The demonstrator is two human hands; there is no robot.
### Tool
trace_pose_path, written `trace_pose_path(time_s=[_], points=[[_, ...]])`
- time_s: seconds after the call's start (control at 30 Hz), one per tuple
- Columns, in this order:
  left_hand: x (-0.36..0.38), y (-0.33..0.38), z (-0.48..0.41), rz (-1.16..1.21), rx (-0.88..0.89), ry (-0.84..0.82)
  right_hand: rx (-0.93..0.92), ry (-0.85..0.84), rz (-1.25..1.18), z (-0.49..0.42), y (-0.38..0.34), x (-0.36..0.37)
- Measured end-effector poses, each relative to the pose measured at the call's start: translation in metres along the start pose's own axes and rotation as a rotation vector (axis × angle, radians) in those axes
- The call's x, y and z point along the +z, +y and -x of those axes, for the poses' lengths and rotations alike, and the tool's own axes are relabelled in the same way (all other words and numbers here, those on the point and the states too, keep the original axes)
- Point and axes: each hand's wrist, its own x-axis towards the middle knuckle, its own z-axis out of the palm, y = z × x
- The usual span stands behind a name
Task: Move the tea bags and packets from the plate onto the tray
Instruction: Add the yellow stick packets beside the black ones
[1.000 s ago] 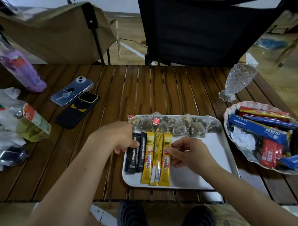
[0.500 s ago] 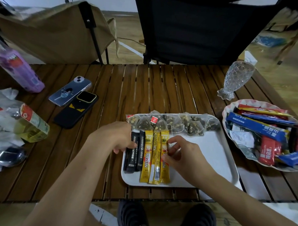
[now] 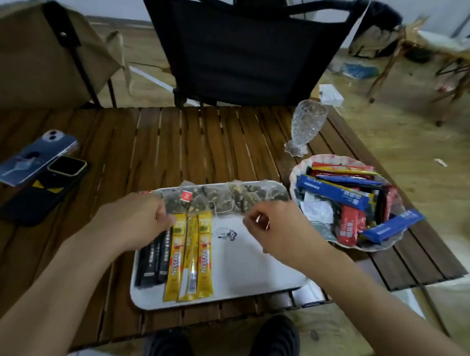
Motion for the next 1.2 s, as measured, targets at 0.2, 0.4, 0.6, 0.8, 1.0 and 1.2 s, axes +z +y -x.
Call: trace_pose_path(time_s=[0.2, 0.4, 0.6, 0.8, 1.0, 1.2], points=[[0.006, 0.021, -0.005, -0.071, 0.114, 0.112, 0.162, 0.206, 0.278, -0.014, 0.061, -0.052], [0.01, 0.025, -0.009, -0.085, 0.129, 0.147, 0.31, 0.387, 0.338, -0.027, 0.121, -0.079], [0.011, 0.024, -0.011, -0.085, 0.138, 0.134, 0.393, 0.116, 0.374, -0.03, 0.121, -0.081], [0.009, 0.023, -0.01, -0.066, 0.129, 0.103, 0.422, 0.073, 0.374, -0.027, 0.116, -0.084], [0.006, 0.02, -0.008, -0.06, 0.101, 0.101, 0.44, 0.159, 0.396, -0.024, 0.127, -0.087], [0.005, 0.014, -0.007, -0.024, 0.088, 0.077, 0.386, 0.229, 0.289, -0.024, 0.117, -0.09]])
